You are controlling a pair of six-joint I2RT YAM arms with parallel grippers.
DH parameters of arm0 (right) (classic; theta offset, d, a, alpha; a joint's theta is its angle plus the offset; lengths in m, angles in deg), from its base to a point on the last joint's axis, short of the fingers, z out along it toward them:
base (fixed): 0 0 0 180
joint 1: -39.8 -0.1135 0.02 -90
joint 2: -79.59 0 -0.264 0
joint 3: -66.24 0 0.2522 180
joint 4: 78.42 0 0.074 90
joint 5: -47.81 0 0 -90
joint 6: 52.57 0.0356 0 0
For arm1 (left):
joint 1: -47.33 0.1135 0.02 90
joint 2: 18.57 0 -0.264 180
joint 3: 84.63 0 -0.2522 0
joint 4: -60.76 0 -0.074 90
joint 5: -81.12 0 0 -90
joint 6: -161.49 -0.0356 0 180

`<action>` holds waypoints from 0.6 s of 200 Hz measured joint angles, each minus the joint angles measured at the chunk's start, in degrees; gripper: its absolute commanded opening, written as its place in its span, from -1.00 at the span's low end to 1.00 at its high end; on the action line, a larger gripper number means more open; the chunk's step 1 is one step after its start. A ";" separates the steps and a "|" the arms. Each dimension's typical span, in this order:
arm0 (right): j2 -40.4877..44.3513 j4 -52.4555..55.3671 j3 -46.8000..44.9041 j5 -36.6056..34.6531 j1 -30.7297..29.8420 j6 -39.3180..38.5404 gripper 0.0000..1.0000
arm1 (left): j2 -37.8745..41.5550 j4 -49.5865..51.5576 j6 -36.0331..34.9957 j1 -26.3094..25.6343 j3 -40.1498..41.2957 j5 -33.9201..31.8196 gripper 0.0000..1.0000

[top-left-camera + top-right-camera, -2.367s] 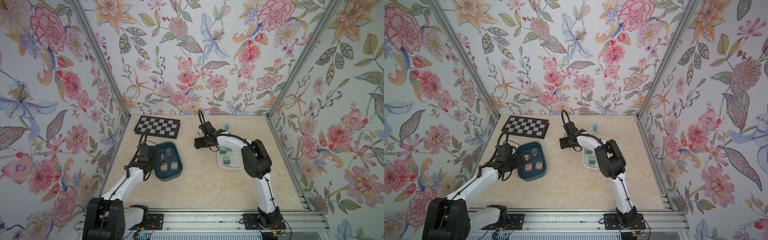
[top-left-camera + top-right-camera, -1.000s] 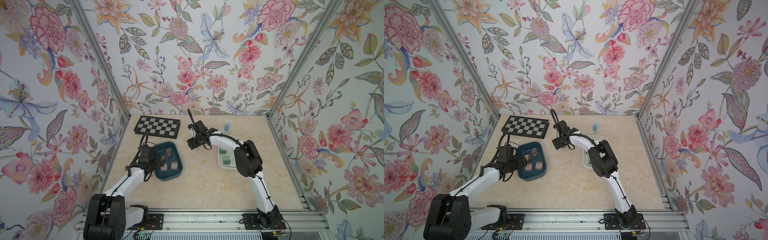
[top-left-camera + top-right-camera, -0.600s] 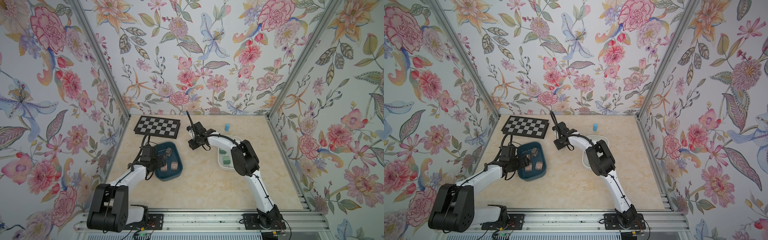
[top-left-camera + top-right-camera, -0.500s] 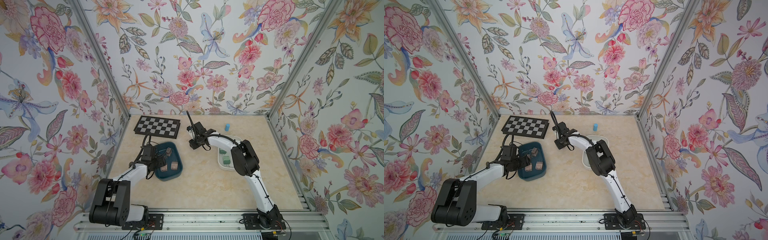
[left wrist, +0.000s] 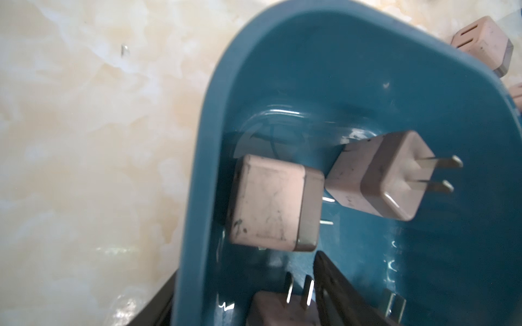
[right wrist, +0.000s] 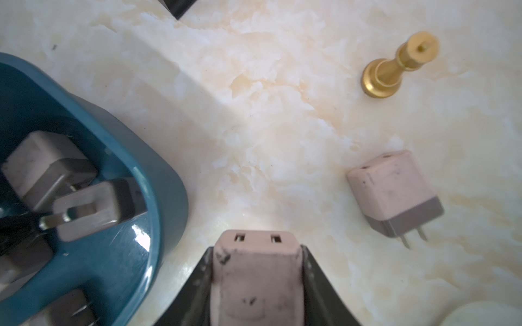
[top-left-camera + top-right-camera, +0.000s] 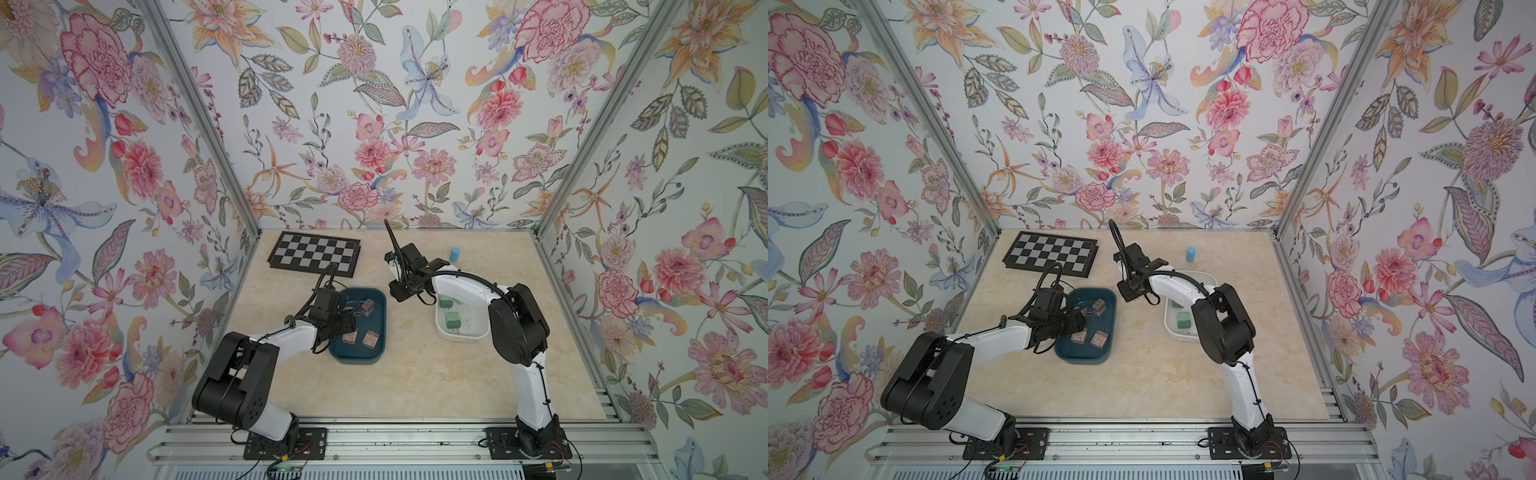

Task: Place the plugs by color into the storage box
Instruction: Adjust the storage box at the center of the board, then place the plug in the storage box.

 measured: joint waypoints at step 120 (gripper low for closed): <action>6.27 0.04 -3.78 0.81 -14.53 5.25 -0.21 | 22.45 8.70 2.84 7.15 -0.09 -6.45 0.70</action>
